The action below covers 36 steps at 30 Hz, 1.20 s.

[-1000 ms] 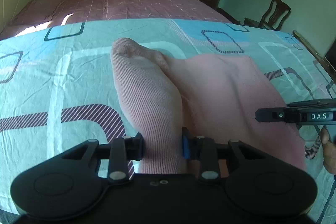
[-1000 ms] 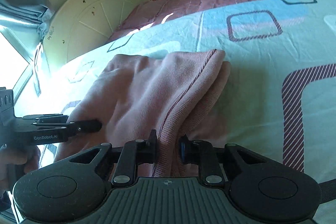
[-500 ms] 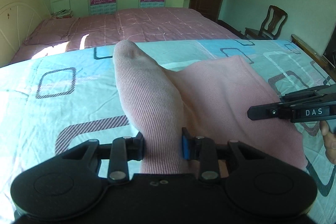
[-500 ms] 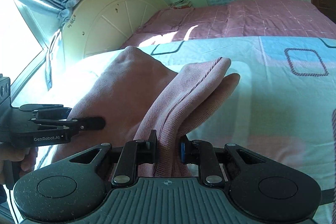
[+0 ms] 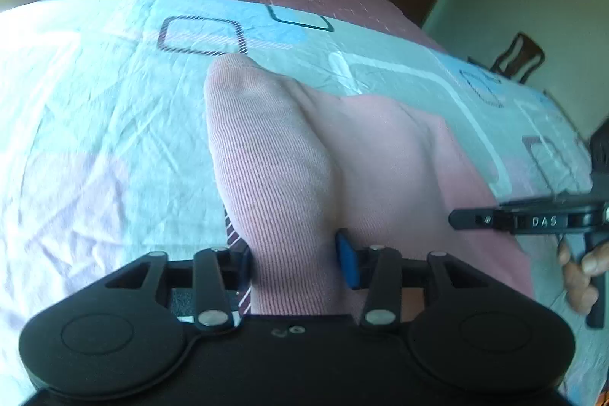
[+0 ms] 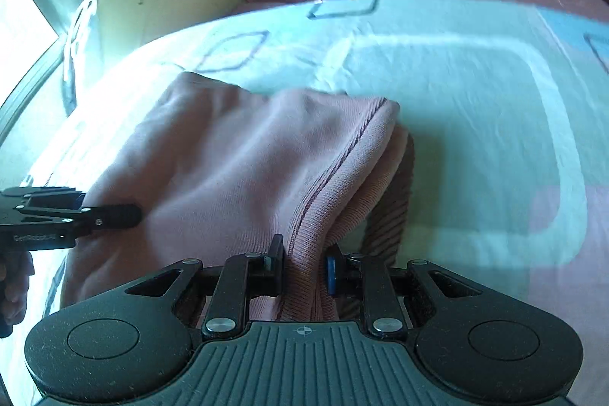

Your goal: Fold small clothes

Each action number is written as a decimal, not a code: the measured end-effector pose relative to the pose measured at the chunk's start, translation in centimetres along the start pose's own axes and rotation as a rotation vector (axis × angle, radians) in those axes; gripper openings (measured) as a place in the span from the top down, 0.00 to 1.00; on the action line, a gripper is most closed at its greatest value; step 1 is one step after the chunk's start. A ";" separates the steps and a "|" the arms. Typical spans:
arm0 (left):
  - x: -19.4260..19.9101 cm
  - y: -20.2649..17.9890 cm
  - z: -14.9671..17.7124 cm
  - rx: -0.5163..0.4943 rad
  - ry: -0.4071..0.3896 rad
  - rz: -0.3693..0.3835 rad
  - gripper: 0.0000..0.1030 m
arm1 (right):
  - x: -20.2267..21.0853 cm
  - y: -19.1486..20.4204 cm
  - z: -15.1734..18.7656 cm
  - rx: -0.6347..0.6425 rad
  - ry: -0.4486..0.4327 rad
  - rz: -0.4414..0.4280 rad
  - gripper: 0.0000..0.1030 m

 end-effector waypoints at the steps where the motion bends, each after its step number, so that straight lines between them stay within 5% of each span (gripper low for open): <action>1: -0.1 0.5 0.3 0.029 -0.012 0.013 0.44 | -0.1 -0.7 0.0 -0.038 -0.009 -0.020 0.81; 8: 1.8 1.3 0.4 0.022 -0.089 -0.012 0.29 | 0.3 -0.8 -0.5 -0.053 -0.024 -0.003 0.79; 10: 3.6 2.1 -0.2 -0.010 -0.156 -0.013 0.53 | 1.7 -0.6 -1.2 -0.031 -0.085 0.038 0.67; 11: 4.2 2.1 -0.8 -0.030 -0.175 -0.006 0.58 | 2.6 -0.5 -1.7 -0.014 -0.138 0.066 0.57; 13: 4.2 1.7 -2.0 -0.088 -0.189 -0.012 0.65 | 3.7 0.1 -2.5 0.000 -0.192 0.071 0.57; 15: 2.9 0.6 -3.2 -0.146 -0.168 0.011 0.67 | 3.5 1.8 -3.6 0.054 -0.210 0.034 0.74; 17: 1.1 -0.4 -3.5 -0.195 -0.120 0.019 0.67 | 2.2 3.8 -4.1 0.144 -0.199 0.038 0.77; 19: -0.8 -0.9 -3.1 -0.221 -0.076 0.002 0.67 | -0.5 4.6 -3.9 0.237 -0.144 0.106 0.77; 20: -1.1 -0.8 -2.5 -0.226 -0.065 -0.001 0.66 | -2.2 3.9 -3.5 0.262 -0.096 0.173 0.84; 21: -1.1 -0.7 -2.3 -0.225 -0.065 0.004 0.66 | -3.5 3.0 -3.2 0.280 -0.068 0.240 1.00; 29: 0.2 -1.4 -1.8 -0.277 -0.081 -0.031 0.68 | -2.4 2.6 -3.2 0.277 -0.122 0.307 1.00; 36: 4.6 -4.5 2.0 -0.377 -0.142 -0.015 0.79 | 2.9 6.8 2.4 0.393 -0.150 0.192 1.00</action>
Point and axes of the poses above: each gripper's, at about its wrist camera, not at the fingertips, and x roughly against the way its jaws point, y to its left, z to its underside, the point moved 5 cm from there along -x, roughly the way its jaws point, and after that the axes turned 8 degrees about -x, right-handed, at the moved point
